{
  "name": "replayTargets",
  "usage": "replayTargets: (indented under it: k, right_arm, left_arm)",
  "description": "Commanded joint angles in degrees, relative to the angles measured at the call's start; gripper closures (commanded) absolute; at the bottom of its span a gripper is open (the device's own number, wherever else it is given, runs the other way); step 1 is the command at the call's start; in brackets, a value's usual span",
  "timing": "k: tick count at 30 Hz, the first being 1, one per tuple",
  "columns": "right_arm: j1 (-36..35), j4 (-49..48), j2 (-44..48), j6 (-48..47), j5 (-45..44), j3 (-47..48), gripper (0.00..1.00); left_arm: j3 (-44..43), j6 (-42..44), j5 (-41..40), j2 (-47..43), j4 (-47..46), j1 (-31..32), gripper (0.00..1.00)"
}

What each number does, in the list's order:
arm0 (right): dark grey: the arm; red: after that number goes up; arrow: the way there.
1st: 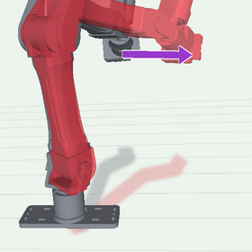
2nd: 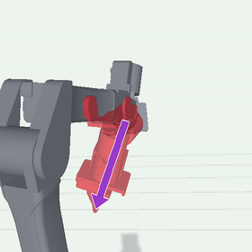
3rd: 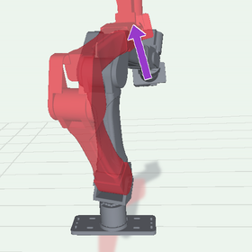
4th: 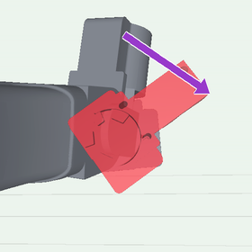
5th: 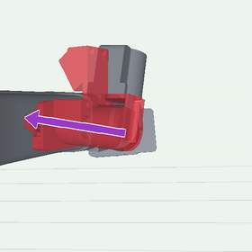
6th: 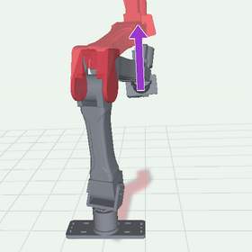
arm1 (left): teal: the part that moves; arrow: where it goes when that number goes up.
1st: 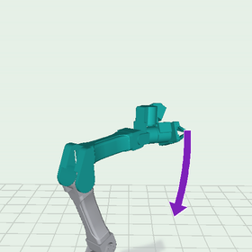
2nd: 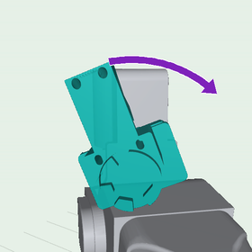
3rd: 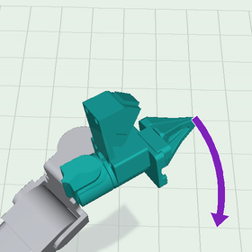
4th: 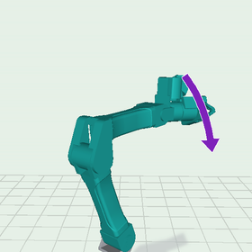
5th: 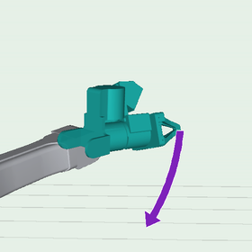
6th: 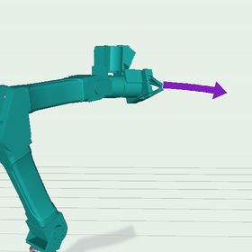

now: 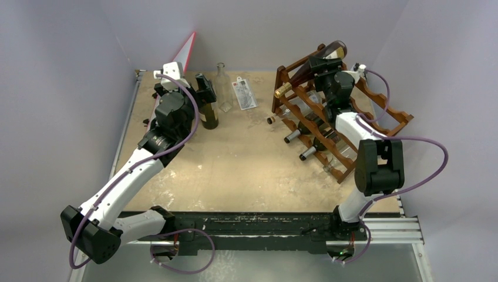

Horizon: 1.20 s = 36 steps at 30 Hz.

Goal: Take the wine bottle off the wine rack

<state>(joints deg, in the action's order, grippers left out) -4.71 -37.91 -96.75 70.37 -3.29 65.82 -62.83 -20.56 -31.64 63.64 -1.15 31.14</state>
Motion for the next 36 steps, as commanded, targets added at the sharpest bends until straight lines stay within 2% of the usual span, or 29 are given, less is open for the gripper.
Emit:
replayTargets:
  k: [1, 9, 18, 22, 27, 32, 36]
  right_arm:
    - [0.5, -8.9, 5.2, -0.3, -0.1, 7.3, 0.72]
    - [0.6, -5.8, 7.6, 0.8, -1.3, 7.9, 0.73]
    - [1.2, -8.9, 8.4, 4.4, -1.1, 7.0, 0.75]
    - [1.2, -8.8, 8.3, 4.2, -0.3, 8.4, 0.76]
    - [1.2, -11.9, 9.5, 3.0, 0.3, 5.8, 0.75]
    - [1.2, -14.7, 10.2, 2.3, 1.0, 4.2, 0.75]
    - [1.2, -15.9, 10.3, 2.2, 1.8, 4.0, 0.76]
  left_arm:
    - [-3.0, -1.2, 1.2, 0.2, -1.9, -0.5, 0.00]
    - [-3.4, -1.4, 2.6, 0.8, -1.5, -0.5, 0.00]
    - [-3.7, -1.3, 3.2, 1.4, -1.3, -0.5, 0.00]
    - [-3.8, -1.4, 3.4, 1.5, -1.3, -0.6, 0.00]
    - [-4.1, -1.4, 4.6, 1.5, -1.2, -0.6, 0.00]
    - [-4.8, -1.1, 9.3, 1.9, -1.6, -0.6, 0.00]
    - [-7.0, -2.1, 18.7, 3.0, -1.4, -0.5, 0.00]
